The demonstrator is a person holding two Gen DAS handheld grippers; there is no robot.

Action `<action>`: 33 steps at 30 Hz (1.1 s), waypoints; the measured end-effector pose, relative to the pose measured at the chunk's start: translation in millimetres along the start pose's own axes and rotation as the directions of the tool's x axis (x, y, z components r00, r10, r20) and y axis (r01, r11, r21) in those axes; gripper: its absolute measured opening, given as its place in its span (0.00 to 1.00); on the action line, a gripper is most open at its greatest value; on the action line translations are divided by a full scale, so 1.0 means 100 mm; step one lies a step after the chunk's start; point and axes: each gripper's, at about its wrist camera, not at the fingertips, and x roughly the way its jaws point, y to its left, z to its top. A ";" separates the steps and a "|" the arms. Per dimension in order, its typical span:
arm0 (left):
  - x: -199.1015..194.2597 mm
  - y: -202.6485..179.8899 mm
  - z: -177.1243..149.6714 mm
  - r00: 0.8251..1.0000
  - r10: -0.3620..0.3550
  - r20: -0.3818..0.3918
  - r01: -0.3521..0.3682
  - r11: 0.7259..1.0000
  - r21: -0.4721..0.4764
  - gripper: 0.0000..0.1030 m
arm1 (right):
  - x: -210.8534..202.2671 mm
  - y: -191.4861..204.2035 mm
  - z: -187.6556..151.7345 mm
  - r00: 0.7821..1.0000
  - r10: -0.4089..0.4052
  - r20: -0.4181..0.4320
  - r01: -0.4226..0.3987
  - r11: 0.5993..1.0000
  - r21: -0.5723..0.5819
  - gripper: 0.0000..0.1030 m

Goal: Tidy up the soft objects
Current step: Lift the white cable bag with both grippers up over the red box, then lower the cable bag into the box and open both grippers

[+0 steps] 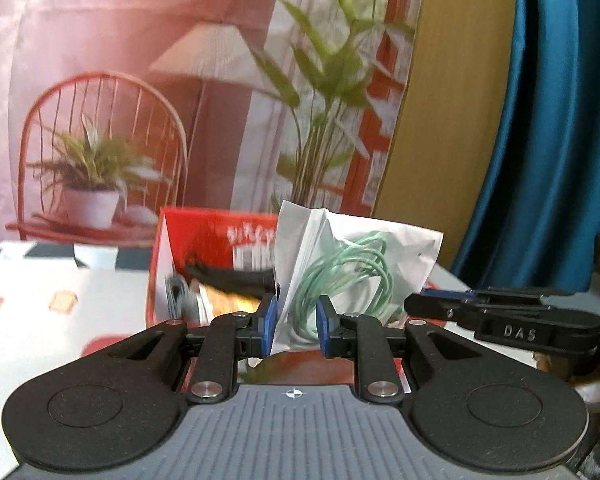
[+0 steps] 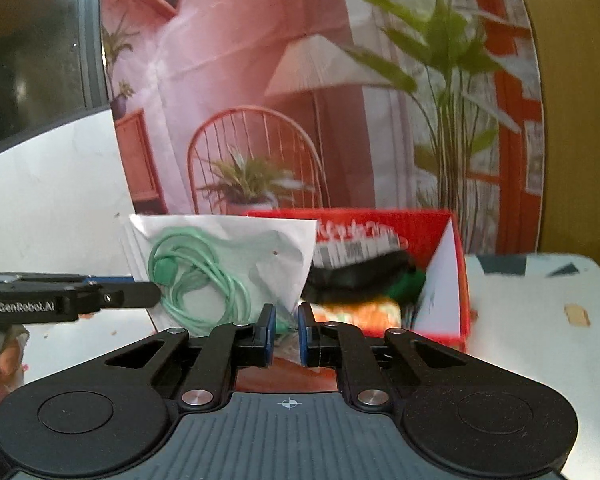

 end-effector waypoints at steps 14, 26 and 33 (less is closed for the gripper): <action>0.22 -0.04 0.39 0.998 0.047 0.031 -0.048 0.999 0.023 0.22 | 0.19 0.00 0.57 0.998 0.008 0.057 -0.006 1.000 -0.030 0.11; 0.89 0.11 0.35 0.987 0.006 -0.160 -0.016 0.998 -0.059 0.22 | 0.69 -0.29 0.57 0.996 -0.049 -0.070 0.051 0.998 0.032 0.11; 1.22 0.26 0.26 0.960 -0.009 -0.280 -0.039 0.986 -0.164 0.22 | 0.94 -0.43 0.41 0.978 -0.048 -0.204 0.068 0.993 0.095 0.11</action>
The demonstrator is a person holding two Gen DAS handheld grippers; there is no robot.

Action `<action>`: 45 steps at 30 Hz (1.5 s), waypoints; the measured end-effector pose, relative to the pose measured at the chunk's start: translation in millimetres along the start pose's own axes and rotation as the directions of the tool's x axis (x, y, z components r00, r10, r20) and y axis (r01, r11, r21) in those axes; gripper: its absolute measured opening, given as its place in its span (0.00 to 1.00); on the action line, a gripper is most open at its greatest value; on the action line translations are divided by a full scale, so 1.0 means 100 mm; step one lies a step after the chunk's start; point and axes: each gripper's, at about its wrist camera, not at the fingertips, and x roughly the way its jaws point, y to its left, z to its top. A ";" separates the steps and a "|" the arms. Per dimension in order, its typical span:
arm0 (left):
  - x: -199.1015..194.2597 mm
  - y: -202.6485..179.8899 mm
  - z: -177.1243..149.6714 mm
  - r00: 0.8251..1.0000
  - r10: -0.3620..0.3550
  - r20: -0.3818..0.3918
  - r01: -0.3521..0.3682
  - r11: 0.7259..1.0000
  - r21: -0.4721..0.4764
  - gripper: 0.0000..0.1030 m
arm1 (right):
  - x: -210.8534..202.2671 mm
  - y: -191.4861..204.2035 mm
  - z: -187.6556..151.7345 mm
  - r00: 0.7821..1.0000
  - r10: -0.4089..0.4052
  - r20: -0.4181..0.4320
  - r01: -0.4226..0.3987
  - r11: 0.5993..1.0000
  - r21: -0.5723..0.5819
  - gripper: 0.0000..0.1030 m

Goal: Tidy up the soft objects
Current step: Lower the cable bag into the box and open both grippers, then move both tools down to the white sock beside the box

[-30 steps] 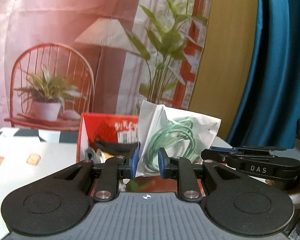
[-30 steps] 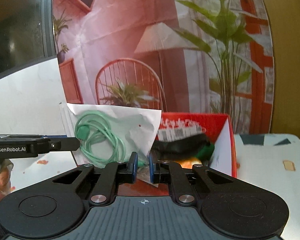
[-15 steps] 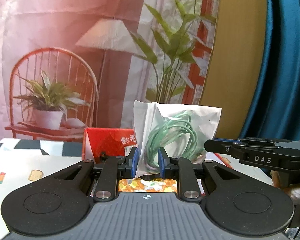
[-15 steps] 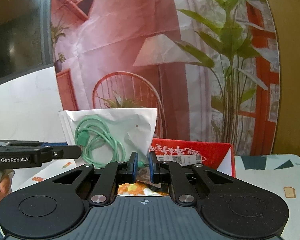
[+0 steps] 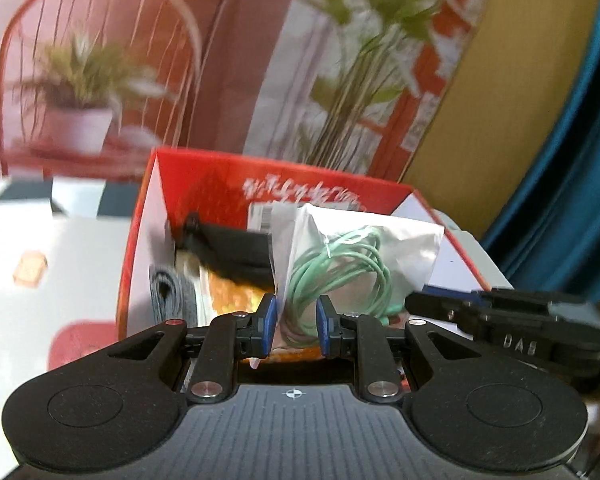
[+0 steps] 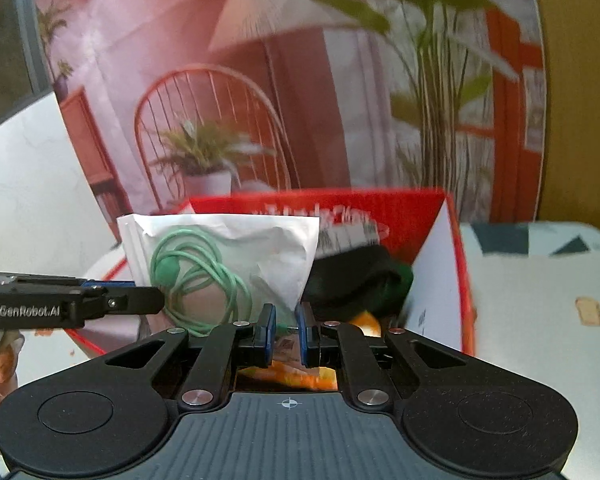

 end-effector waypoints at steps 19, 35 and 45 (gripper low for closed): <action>0.18 -0.11 -0.01 0.995 -0.007 -0.099 0.011 0.999 0.044 0.24 | 0.34 -0.05 -0.06 0.985 -0.038 -0.170 0.047 0.998 0.052 0.11; -0.64 -0.12 -0.06 0.971 0.135 0.196 -0.164 0.977 0.138 0.87 | -0.33 0.01 -0.18 0.991 -0.081 0.109 0.089 0.994 -0.065 0.53; -1.05 0.10 -0.49 0.951 0.174 0.254 -0.191 0.981 0.044 0.96 | -0.71 0.05 -0.47 0.980 -0.028 0.195 0.046 0.995 -0.084 1.00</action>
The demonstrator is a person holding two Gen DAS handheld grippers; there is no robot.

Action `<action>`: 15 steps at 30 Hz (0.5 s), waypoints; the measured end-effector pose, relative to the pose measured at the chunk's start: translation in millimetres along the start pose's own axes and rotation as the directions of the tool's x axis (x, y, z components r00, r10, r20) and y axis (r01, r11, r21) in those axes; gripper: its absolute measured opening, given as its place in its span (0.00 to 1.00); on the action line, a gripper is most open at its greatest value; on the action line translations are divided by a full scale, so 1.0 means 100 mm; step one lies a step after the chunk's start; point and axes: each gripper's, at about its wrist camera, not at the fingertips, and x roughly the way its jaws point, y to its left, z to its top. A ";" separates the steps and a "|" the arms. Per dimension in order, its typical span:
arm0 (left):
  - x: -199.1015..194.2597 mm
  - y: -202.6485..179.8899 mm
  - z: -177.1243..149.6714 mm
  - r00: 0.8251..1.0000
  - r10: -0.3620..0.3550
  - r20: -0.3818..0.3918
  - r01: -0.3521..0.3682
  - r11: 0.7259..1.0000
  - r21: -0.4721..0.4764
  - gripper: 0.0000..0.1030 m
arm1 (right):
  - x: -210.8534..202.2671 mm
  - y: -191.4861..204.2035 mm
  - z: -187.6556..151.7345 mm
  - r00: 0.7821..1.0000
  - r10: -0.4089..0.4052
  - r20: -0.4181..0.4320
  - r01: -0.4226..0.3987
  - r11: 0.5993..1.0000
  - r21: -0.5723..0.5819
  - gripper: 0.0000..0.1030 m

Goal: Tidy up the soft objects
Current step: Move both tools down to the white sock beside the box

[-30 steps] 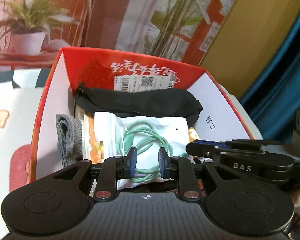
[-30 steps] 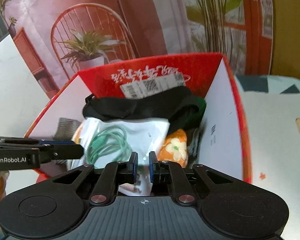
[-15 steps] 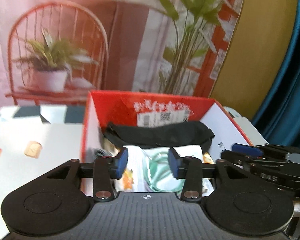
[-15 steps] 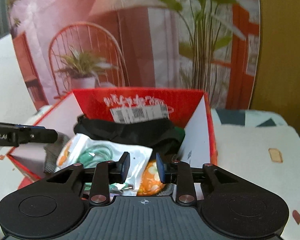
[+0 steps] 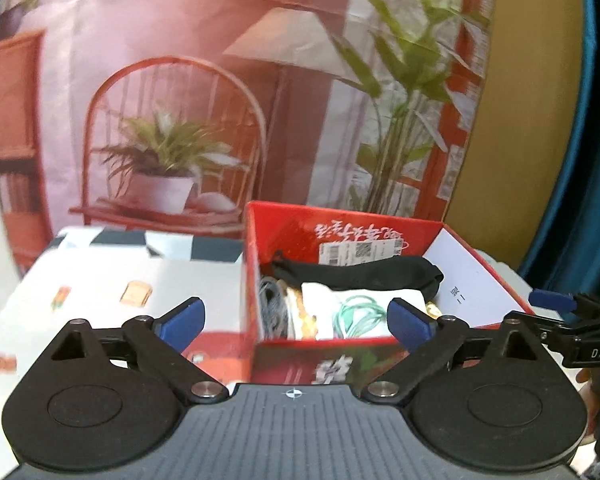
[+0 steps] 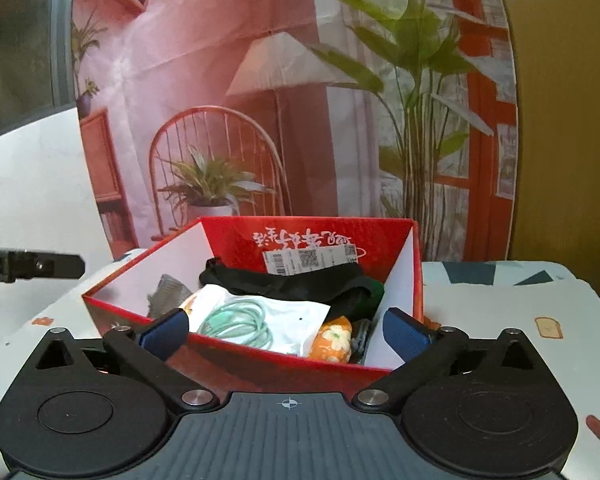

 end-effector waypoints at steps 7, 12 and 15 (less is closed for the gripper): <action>-0.14 0.14 -0.23 0.998 0.060 0.005 -0.060 0.997 -0.047 0.96 | -0.16 0.00 -0.11 0.999 -0.042 0.028 0.042 0.999 0.025 1.00; -0.19 0.18 -0.42 0.996 0.089 -0.013 -0.090 0.993 -0.073 0.96 | -0.28 0.02 -0.29 0.997 -0.058 0.056 0.056 0.998 0.041 1.00; -0.18 0.19 -0.54 0.995 0.091 -0.048 -0.095 0.992 -0.084 0.96 | -0.33 0.01 -0.41 0.997 -0.059 0.043 0.057 0.997 0.054 1.00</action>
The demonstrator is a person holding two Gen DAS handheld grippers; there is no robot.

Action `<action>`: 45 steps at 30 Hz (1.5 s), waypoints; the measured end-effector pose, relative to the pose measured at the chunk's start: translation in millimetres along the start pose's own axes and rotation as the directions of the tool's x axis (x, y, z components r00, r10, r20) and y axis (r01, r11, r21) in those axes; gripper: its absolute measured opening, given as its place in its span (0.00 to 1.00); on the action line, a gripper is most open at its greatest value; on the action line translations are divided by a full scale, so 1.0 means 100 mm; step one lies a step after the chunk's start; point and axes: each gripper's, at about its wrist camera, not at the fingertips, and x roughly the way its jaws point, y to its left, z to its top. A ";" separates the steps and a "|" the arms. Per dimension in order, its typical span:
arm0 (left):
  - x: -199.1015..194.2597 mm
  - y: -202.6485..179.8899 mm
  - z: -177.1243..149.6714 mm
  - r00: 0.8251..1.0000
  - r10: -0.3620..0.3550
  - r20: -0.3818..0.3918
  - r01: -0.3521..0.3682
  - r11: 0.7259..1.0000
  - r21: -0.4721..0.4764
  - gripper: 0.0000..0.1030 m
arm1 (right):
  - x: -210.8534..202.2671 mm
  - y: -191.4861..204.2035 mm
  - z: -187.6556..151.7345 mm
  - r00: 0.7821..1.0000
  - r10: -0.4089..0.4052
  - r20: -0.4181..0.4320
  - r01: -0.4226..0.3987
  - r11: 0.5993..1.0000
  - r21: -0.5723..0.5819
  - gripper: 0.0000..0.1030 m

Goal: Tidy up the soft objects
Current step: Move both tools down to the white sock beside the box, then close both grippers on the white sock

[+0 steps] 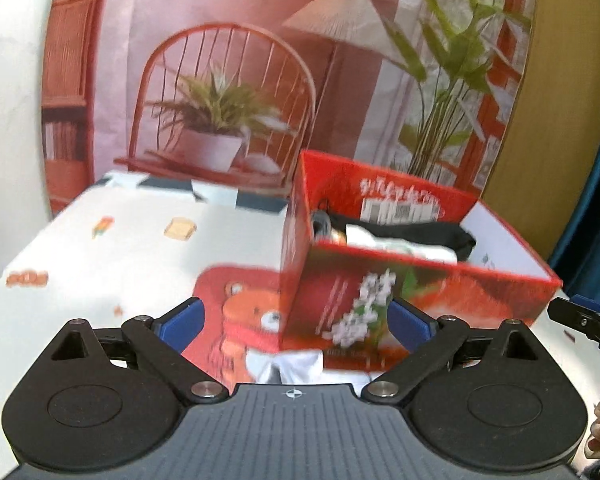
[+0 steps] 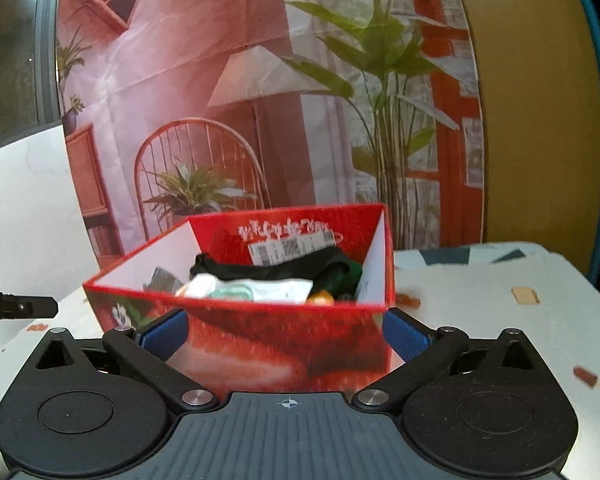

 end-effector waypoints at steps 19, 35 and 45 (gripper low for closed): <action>0.41 0.05 -0.26 0.987 0.019 -0.157 -0.026 0.999 -0.042 0.83 | 0.42 -0.26 -0.56 0.972 -0.064 -0.227 0.088 0.991 0.099 0.78; 0.65 0.06 -0.32 0.975 0.038 -0.219 -0.049 0.998 -0.044 0.54 | 0.62 -0.22 -0.66 0.957 -0.037 -0.286 0.064 0.994 0.085 0.56; 0.62 0.08 -0.35 0.977 0.058 -0.204 -0.062 0.998 -0.016 0.27 | 0.63 -0.23 -0.66 0.958 -0.016 -0.286 0.043 0.995 0.086 0.40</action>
